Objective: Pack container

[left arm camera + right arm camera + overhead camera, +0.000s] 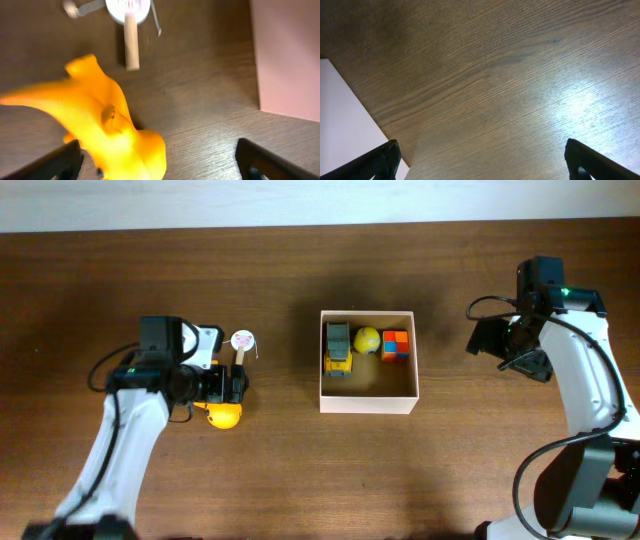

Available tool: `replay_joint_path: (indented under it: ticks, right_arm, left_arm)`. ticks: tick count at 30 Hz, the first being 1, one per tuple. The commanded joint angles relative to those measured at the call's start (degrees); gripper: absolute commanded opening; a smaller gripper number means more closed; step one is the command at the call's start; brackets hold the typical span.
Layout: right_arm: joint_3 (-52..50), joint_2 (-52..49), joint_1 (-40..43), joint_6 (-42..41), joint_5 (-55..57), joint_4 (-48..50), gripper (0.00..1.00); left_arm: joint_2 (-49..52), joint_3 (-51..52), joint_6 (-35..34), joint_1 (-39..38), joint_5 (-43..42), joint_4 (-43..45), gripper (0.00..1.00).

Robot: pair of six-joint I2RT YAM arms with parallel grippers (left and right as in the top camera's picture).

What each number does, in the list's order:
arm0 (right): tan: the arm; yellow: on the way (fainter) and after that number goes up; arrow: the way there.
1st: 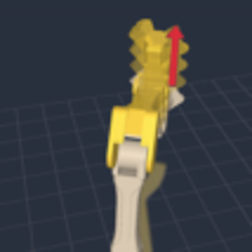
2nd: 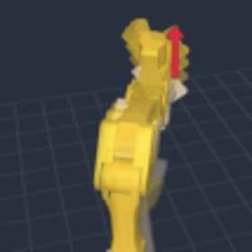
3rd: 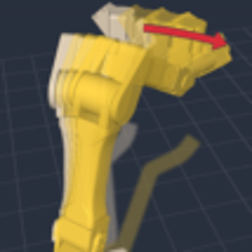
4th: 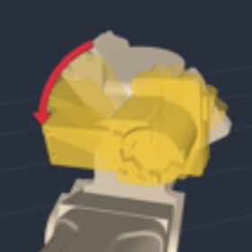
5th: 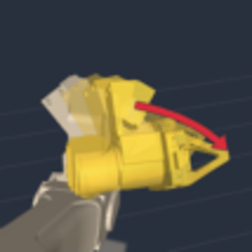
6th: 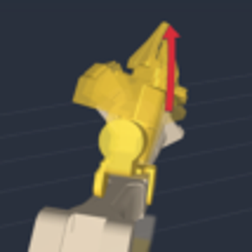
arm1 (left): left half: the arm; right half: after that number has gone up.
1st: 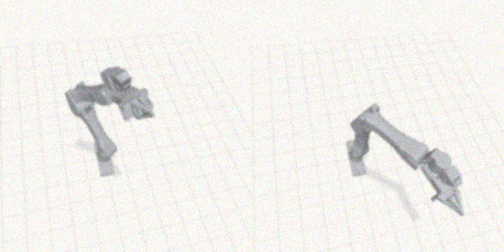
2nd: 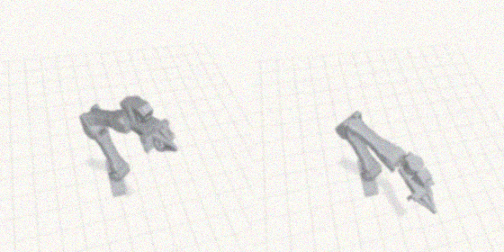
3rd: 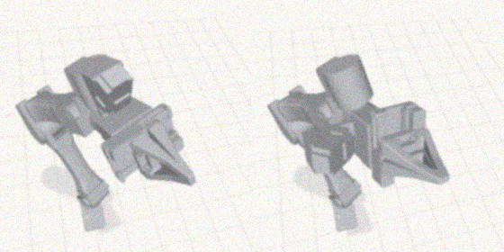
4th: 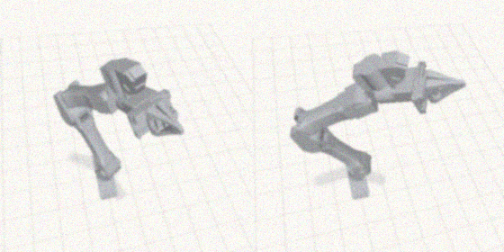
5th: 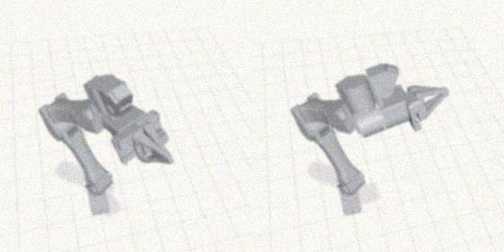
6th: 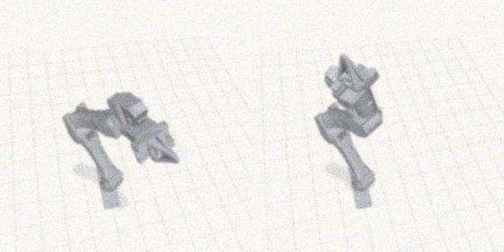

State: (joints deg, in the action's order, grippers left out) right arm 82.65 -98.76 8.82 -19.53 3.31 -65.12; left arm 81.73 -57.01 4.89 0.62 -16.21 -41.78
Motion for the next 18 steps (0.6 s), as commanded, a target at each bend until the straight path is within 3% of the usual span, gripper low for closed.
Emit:
replay_joint_path:
  ticks: [1,6,12,14,18]
  right_arm:
    - [0.0,-0.04,0.2,-0.5,-0.33,-0.04,0.99]
    - [0.0,-0.04,0.2,-0.5,-0.33,-0.04,0.99]
    - [0.0,-0.04,0.2,-0.5,-0.35,-0.02,0.99]
    - [0.0,-0.04,0.2,-0.5,-0.33,-0.02,0.99]
    - [0.0,-0.04,0.2,-0.5,-0.33,0.04,0.99]
  left_arm:
    - [5.97,-0.79,-1.95,0.24,-2.45,0.66,0.84]
    - [7.08,-0.79,-8.28,0.24,4.7,1.03,0.73]
    - [7.08,-0.79,-14.71,0.24,14.86,0.72,0.74]
    - [7.08,-0.79,-14.69,0.24,15.21,1.05,0.79]
    - [7.17,-0.79,-14.67,0.24,15.19,2.62,0.78]
